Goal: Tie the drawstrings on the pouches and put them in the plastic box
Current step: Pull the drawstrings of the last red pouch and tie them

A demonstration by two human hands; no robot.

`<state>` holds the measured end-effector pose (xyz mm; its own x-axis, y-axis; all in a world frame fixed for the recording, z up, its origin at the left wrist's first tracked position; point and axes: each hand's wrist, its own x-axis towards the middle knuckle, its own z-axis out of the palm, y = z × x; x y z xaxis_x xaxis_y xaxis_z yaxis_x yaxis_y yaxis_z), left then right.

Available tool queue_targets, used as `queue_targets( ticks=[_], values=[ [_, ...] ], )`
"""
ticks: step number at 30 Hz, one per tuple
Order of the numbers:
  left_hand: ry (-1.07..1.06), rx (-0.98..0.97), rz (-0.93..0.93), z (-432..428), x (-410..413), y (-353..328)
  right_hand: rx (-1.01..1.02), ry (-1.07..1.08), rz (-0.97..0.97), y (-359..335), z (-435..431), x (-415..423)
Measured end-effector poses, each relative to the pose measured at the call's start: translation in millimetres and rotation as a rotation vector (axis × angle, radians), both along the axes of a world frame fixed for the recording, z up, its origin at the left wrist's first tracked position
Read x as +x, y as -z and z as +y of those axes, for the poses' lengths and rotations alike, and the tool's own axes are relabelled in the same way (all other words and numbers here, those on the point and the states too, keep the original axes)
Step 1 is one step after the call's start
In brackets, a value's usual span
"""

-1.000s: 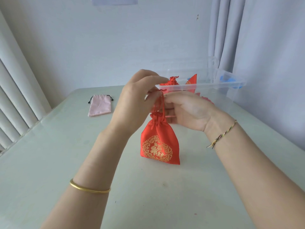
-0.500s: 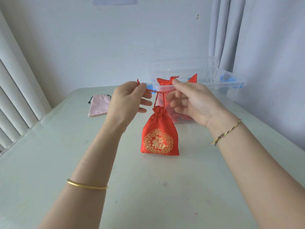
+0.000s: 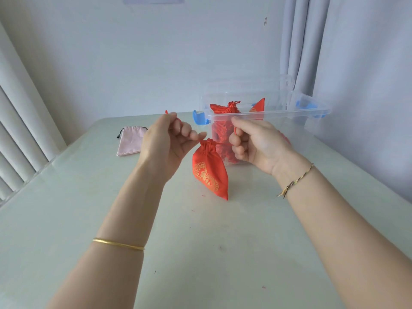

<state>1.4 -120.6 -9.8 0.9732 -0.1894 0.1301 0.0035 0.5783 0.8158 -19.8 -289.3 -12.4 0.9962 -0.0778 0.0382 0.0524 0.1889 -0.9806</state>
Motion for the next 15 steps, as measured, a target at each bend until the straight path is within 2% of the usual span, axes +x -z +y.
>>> queue_targets(
  ticks=[2, 5, 8, 11, 15],
  values=[
    [-0.019, -0.005, -0.001, -4, -1, -1, -0.11, 0.061, -0.009, 2, 1, 1],
    [-0.018, 0.113, -0.034, -5, -4, -3, -0.188, 0.125, -0.033, 2, 2, 1],
    [-0.009, 0.439, -0.166, -4, -8, -5, -0.168, 0.14, -0.058, -3, 2, -4],
    [0.008, 0.739, -0.296, -3, -12, -9, -0.08, 0.068, -0.111, -13, 4, -9],
    [0.069, 0.915, -0.378, -7, -18, -11, -0.135, 0.011, -0.201, -18, 14, -13]
  ],
)
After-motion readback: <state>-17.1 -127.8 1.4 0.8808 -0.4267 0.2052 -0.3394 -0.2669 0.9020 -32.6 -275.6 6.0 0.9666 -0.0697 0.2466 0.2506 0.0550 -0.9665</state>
